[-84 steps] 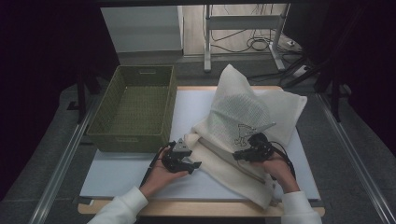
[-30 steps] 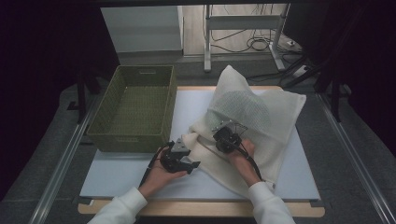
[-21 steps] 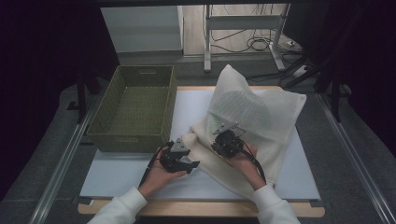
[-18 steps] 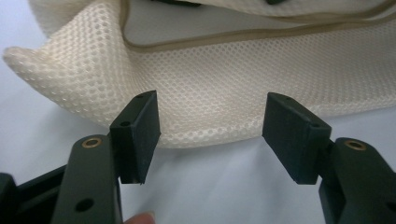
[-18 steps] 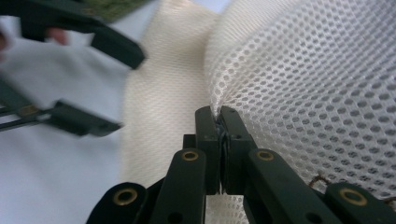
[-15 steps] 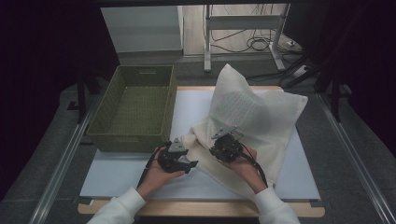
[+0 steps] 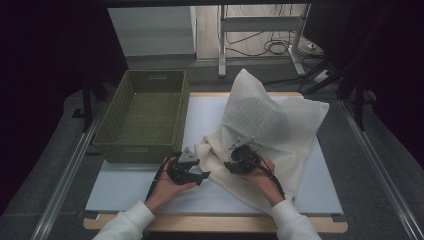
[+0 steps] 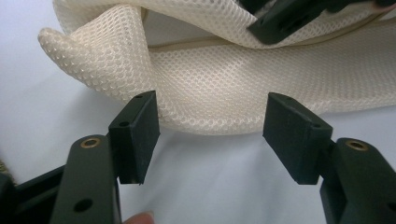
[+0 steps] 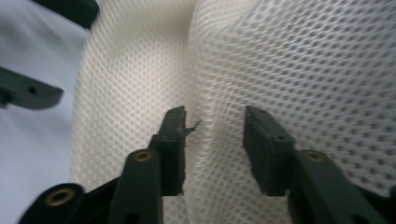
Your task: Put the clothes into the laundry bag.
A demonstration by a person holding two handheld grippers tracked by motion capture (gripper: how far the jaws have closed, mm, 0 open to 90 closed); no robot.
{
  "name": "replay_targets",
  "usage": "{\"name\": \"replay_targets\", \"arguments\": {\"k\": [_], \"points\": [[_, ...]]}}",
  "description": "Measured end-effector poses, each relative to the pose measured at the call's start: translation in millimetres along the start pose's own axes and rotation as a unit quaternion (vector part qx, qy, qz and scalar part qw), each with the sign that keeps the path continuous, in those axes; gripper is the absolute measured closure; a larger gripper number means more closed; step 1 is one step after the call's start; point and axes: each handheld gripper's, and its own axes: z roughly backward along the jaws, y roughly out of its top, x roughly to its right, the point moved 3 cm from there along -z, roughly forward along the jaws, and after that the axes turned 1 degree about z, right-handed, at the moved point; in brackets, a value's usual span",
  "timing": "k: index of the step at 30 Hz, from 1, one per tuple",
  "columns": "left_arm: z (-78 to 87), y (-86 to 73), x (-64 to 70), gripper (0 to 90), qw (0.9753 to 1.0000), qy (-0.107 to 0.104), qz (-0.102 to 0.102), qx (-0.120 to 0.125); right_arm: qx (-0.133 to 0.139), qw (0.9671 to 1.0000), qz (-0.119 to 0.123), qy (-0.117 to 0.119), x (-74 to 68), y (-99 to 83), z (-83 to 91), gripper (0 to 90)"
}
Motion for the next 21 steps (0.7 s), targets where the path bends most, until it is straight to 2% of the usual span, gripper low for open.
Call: {"name": "replay_targets", "arguments": {"k": [1,2,5,8,13,21], "points": [[0.0,0.0,0.0,36.3,1.0000,0.000,0.000,0.000,0.000,1.0000,0.000,0.000,0.0,0.0,0.0,54.9],[0.6,0.3,0.3,36.3,1.0000,-0.001,0.000,0.001,0.024,0.9997,-0.008,0.003,2.1,2.0,7.3,50.3],[0.4,0.2,0.7,36.1,1.0000,-0.001,0.001,0.000,0.048,0.9986,-0.018,0.011,4.7,3.2,16.6,46.7],[1.0,0.0,0.9,36.1,1.0000,-0.001,0.002,0.000,0.062,0.9976,-0.023,0.023,5.5,2.6,23.8,44.6],[3.6,-0.4,0.4,36.0,1.0000,0.001,0.000,0.002,0.079,0.9962,-0.015,0.033,3.6,-2.7,36.0,42.4],[11.5,-4.7,-0.3,35.6,1.0000,-0.002,0.007,0.000,0.102,0.9928,-0.039,0.049,7.6,-17.8,50.2,38.6]]}}
